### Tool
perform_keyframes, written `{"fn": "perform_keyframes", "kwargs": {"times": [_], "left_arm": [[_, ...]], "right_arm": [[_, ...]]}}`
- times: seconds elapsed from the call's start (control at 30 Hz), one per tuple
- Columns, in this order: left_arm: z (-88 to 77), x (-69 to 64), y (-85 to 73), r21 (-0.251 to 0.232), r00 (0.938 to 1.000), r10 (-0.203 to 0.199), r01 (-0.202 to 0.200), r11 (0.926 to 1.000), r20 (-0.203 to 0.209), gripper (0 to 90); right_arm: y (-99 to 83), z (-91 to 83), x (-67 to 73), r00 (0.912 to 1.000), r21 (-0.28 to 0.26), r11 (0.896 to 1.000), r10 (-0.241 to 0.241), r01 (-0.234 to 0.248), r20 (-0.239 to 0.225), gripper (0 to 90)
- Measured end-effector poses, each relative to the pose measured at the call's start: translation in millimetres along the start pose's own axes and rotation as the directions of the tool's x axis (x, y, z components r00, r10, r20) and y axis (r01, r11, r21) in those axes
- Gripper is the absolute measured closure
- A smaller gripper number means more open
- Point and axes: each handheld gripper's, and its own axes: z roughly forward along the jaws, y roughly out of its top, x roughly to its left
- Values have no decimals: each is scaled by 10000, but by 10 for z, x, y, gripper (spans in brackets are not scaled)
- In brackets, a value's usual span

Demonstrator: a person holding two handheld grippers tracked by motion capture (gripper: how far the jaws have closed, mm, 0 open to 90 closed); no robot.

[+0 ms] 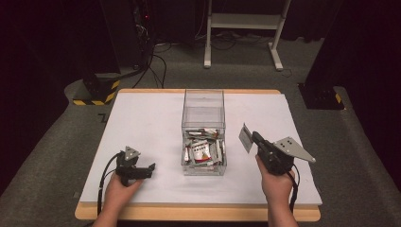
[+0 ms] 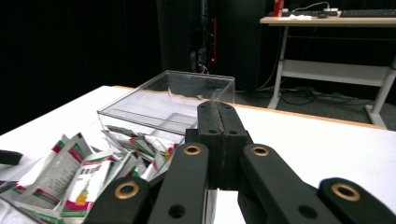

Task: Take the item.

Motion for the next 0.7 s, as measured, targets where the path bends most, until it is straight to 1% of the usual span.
{"fn": "perform_keyframes", "kwargs": {"times": [0.2, 0.3, 0.5, 0.53, 0.67, 0.7], "left_arm": [[0, 1, 1, 8, 10000, 0, 0, 10000, 1, 73], [1, -1, 1, -1, 10000, -47, 47, 10000, 14, 73], [-1, 1, 0, 25, 10000, -21, 21, 10000, 1, 73], [1, -3, -1, -1, 10000, -86, 86, 10000, 8, 72], [1, -4, -1, -17, 9999, -116, 116, 9999, -2, 73], [0, 1, 0, 8, 10000, -40, 40, 10000, -5, 72]], "right_arm": [[-32, 47, -73, 9996, 114, 9999, 4, -7, 268, 900], [-48, 77, -101, 9990, 178, 9998, -80, 72, 447, 900], [-76, 151, -143, 9981, 273, 9996, -101, 85, 604, 900], [-82, 165, -152, 9980, 279, 9996, -91, 73, 628, 900], [-115, 223, -193, 9973, 354, 9994, -40, 14, 729, 900], [-125, 239, -201, 9972, 375, 9993, -24, -4, 754, 900]]}}
